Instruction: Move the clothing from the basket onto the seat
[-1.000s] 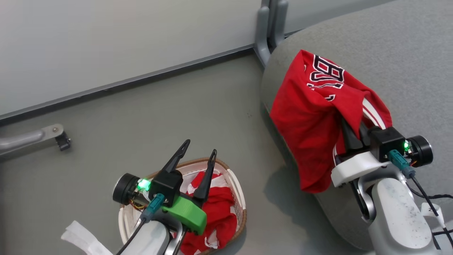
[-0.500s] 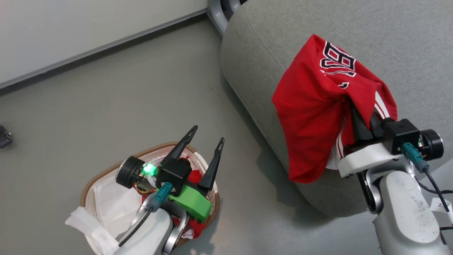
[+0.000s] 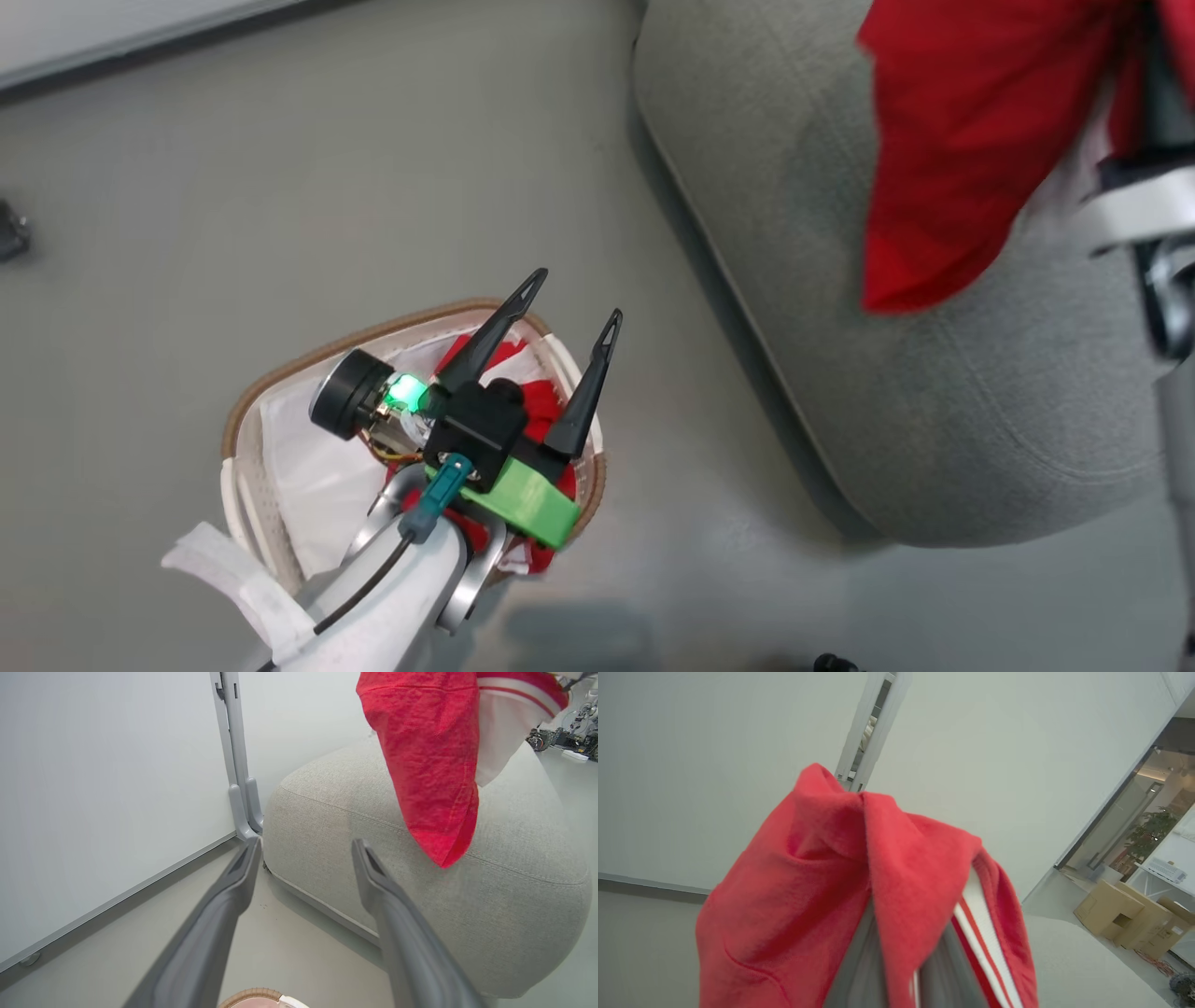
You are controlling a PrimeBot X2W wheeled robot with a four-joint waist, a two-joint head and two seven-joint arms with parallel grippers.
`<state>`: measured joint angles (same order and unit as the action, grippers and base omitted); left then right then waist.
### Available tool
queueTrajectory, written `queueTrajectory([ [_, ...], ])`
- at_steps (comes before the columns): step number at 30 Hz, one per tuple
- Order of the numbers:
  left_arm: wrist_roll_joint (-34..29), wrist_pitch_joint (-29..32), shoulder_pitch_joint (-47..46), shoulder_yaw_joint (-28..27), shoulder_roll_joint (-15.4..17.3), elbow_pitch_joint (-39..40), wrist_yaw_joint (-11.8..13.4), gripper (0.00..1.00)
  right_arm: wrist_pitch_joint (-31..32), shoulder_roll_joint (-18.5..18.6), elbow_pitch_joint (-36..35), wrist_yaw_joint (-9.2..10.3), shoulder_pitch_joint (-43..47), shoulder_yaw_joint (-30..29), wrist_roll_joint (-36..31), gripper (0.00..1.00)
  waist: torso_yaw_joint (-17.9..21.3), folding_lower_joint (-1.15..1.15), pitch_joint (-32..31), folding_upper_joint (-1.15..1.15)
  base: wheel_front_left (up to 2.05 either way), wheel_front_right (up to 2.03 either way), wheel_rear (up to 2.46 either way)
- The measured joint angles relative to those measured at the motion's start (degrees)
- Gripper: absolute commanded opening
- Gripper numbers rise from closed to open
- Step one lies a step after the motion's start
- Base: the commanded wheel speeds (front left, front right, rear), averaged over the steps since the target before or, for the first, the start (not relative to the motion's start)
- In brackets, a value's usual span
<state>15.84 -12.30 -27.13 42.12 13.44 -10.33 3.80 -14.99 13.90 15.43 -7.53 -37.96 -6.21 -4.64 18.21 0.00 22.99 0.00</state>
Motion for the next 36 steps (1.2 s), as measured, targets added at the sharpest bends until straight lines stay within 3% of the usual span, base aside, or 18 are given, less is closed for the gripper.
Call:
queueTrajectory([
  [12,-2.9,0.7,-2.2,2.3,0.3,4.8,0.4,1.00,6.4,17.3,6.0,-0.01,-19.6,-6.7,-4.2,0.00,-8.8,0.00,7.2,0.00,0.00,0.00,0.00],
  [15,-3.5,1.4,-3.0,2.4,0.4,6.4,0.8,1.00,8.0,19.8,8.9,0.00,-22.6,-9.0,-5.1,0.00,-10.7,0.00,9.3,0.00,0.00,0.00,0.00],
  [21,-5.5,2.4,-4.7,3.5,0.9,8.2,0.9,1.00,9.0,19.5,18.0,-0.01,-22.4,-13.4,-8.9,0.00,-13.7,0.01,14.1,0.00,0.00,0.00,0.00],
  [30,-5.8,3.2,-4.7,3.8,1.6,9.8,2.0,1.00,3.8,14.1,31.9,0.00,-18.5,-20.4,-13.0,0.02,-16.6,0.01,19.4,0.00,0.00,0.00,0.00],
  [32,-5.8,3.6,-4.7,3.8,1.9,9.9,2.1,1.00,2.5,13.0,33.8,0.01,-18.6,-20.8,-13.7,0.48,-16.5,0.01,19.9,0.00,0.00,0.00,0.00],
  [33,-5.8,3.6,-4.7,3.8,2.0,9.9,2.1,1.00,1.7,12.4,34.4,0.03,-18.7,-21.0,-13.9,1.00,-16.3,0.00,20.0,0.00,0.00,0.00,0.00],
  [36,-5.6,3.6,-4.7,3.8,2.1,9.8,2.2,1.00,0.5,11.3,34.9,0.04,-18.8,-21.2,-14.4,1.00,-15.5,0.00,19.8,0.00,0.00,0.00,0.00],
])
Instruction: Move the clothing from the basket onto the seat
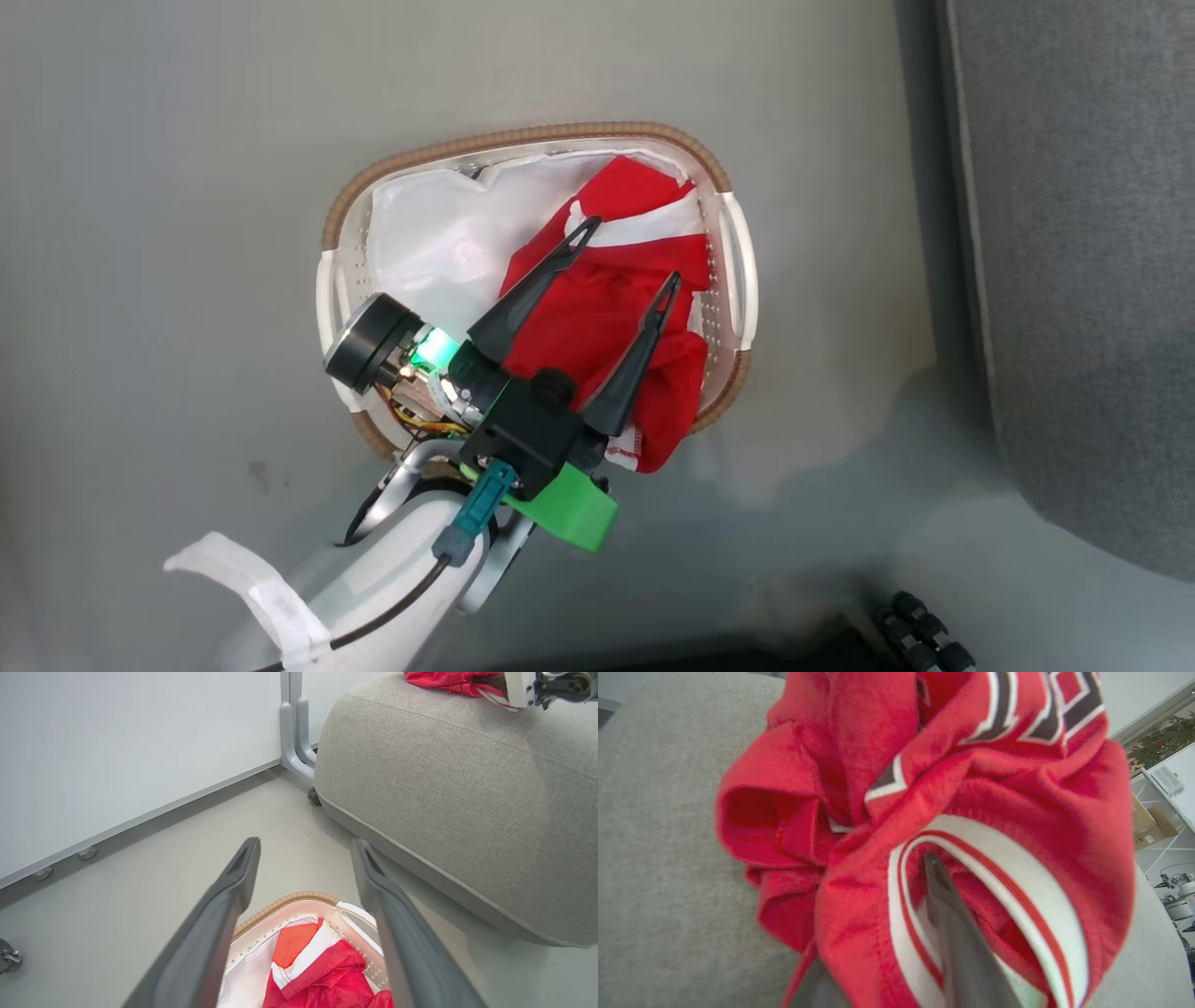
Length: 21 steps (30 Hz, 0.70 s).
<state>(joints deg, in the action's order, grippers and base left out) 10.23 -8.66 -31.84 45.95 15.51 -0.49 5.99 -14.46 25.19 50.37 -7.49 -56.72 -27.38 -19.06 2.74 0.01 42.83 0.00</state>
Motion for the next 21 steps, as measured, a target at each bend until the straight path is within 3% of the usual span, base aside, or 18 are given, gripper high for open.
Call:
queueTrajectory([
  [7,0.9,-1.1,0.8,0.0,-0.1,-0.8,0.4,1.00,-0.5,-3.6,-4.3,-0.03,4.4,3.2,4.9,1.00,1.5,0.00,-3.3,0.00,0.00,0.00,0.00],
  [21,5.8,-4.8,5.2,-2.7,-0.7,-6.0,2.1,1.00,-0.5,-6.1,-15.2,-0.04,20.0,11.3,13.7,1.00,2.7,-0.01,-14.7,0.00,0.00,0.00,0.00],
])
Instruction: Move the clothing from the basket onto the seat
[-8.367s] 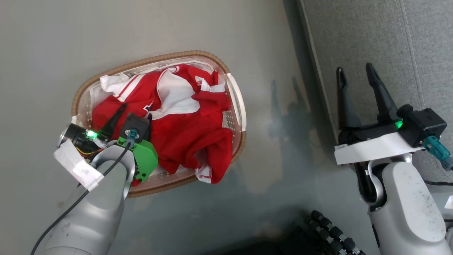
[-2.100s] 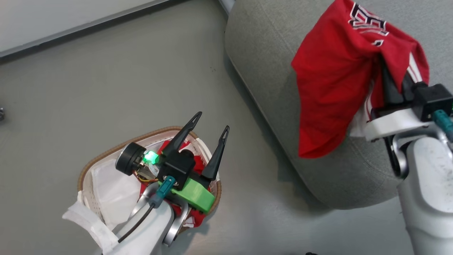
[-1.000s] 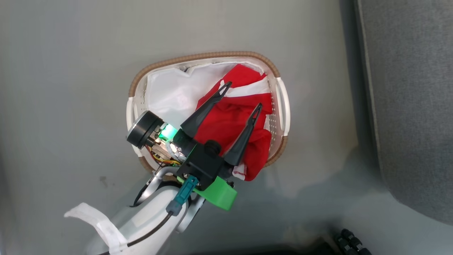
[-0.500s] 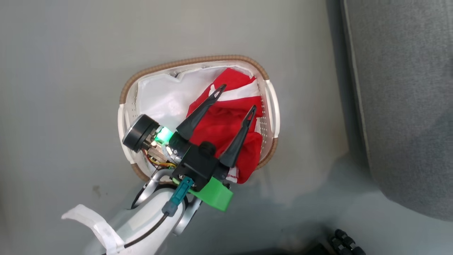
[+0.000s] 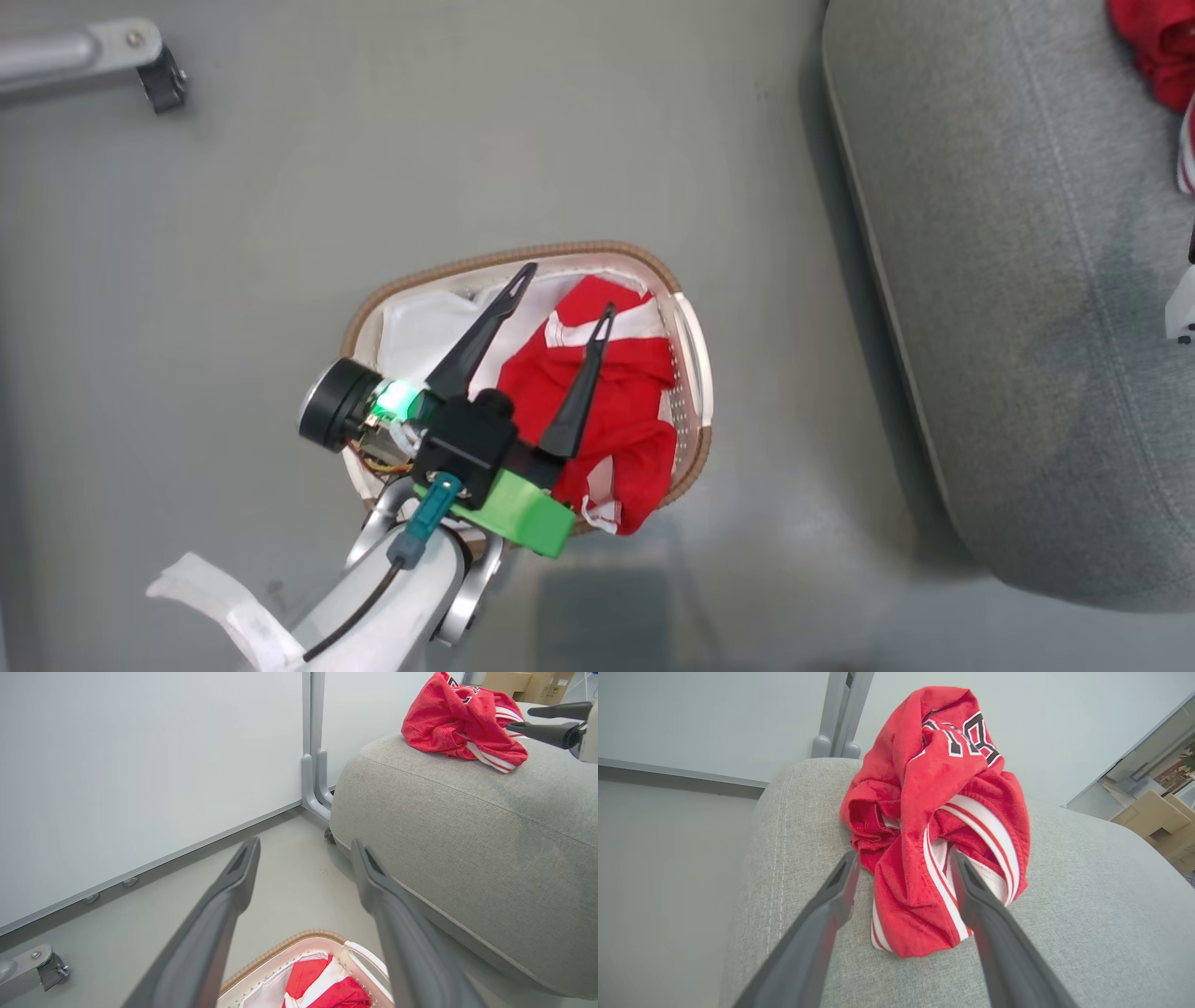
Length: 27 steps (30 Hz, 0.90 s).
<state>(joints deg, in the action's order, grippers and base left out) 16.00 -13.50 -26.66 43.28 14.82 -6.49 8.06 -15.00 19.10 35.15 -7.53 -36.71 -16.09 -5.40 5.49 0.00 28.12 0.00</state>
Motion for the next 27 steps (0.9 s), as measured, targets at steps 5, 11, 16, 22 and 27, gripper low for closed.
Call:
queueTrajectory([
  [5,2.9,-1.1,2.5,-2.8,-1.0,-2.0,0.7,1.00,0.7,0.2,-3.0,0.00,1.7,2.6,1.3,1.00,-0.3,0.00,-4.8,0.00,0.00,0.00,0.00],
  [11,6.0,-1.5,7.9,-9.2,-1.7,-2.9,1.7,1.00,1.3,-1.7,-5.9,0.00,5.5,6.5,4.2,1.00,-1.6,0.00,-11.2,0.00,0.00,0.00,0.00],
  [16,6.0,-1.5,13.6,-15.9,-1.9,-2.9,2.1,1.00,0.8,-4.8,-7.8,0.01,10.2,8.7,6.7,1.00,-3.1,0.00,-15.6,0.00,0.00,0.00,0.00],
  [22,5.3,-1.5,20.2,-23.7,-3.2,-3.1,1.7,1.00,0.2,-10.3,-10.0,0.01,17.8,10.7,8.0,1.00,-5.3,0.00,-20.0,0.00,0.00,0.00,0.00],
  [27,4.0,-1.5,24.1,-27.2,-4.4,-3.8,0.4,1.00,0.0,-13.7,-12.6,0.01,22.8,11.6,8.5,1.00,-7.1,0.00,-22.4,0.00,0.00,0.00,0.00],
])
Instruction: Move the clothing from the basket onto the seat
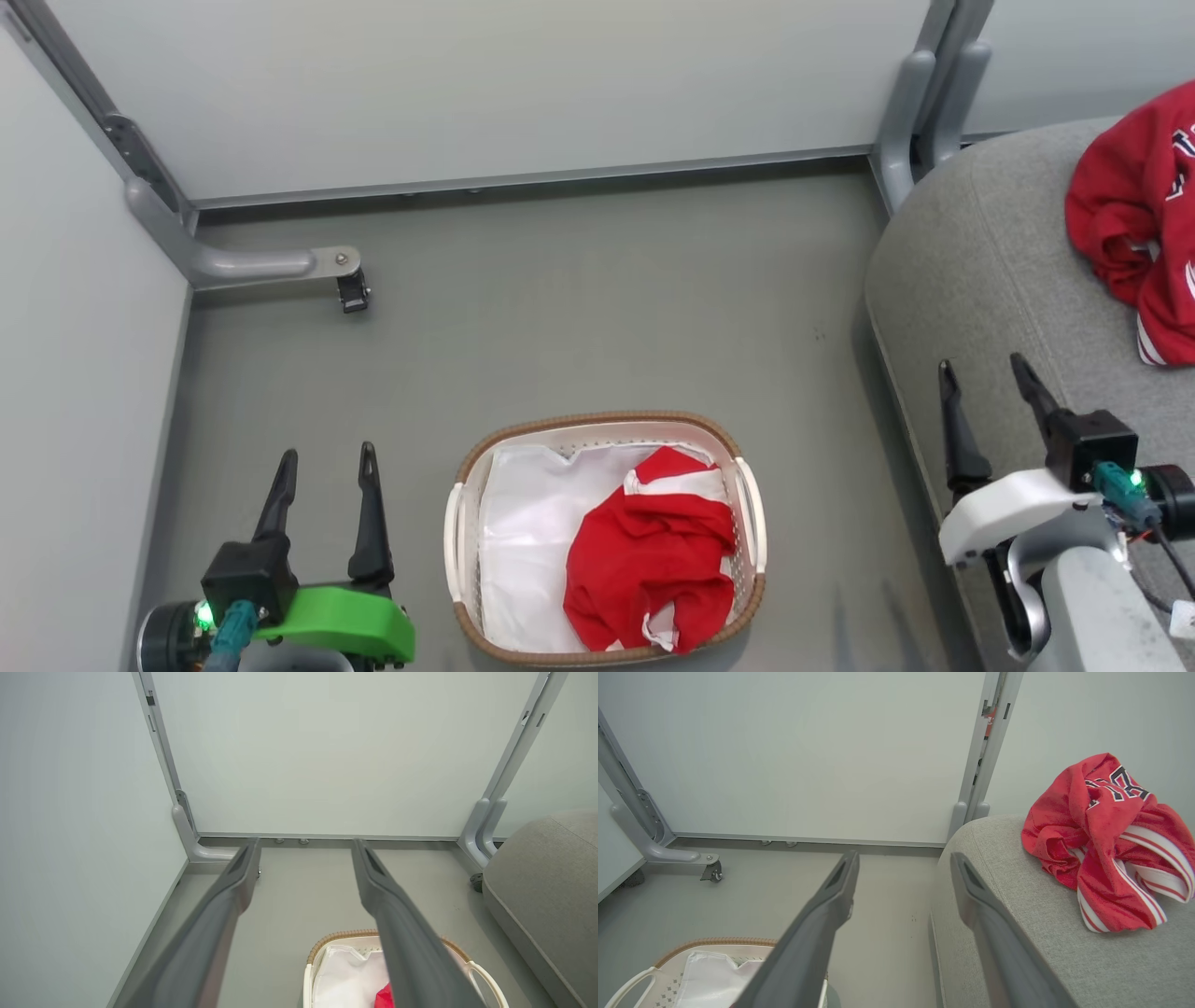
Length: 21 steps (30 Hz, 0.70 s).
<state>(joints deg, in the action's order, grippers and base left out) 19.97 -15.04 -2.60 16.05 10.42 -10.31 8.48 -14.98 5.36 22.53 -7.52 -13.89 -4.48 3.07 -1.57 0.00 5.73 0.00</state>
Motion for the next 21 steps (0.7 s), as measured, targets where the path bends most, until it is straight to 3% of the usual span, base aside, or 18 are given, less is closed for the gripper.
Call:
queueTrajectory([
  [8,-1.8,0.0,4.2,-3.8,-2.3,-2.2,-2.5,1.00,0.0,-2.5,-4.3,-0.01,7.4,0.9,0.8,1.00,-1.7,0.00,-2.7,0.00,0.00,0.00,0.00],
  [21,-4.0,0.0,5.2,-7.2,-4.7,-3.7,-5.4,1.00,0.0,-2.6,-5.0,0.00,9.7,5.3,6.5,1.00,-0.9,0.00,-3.4,0.00,0.00,0.00,0.00],
])
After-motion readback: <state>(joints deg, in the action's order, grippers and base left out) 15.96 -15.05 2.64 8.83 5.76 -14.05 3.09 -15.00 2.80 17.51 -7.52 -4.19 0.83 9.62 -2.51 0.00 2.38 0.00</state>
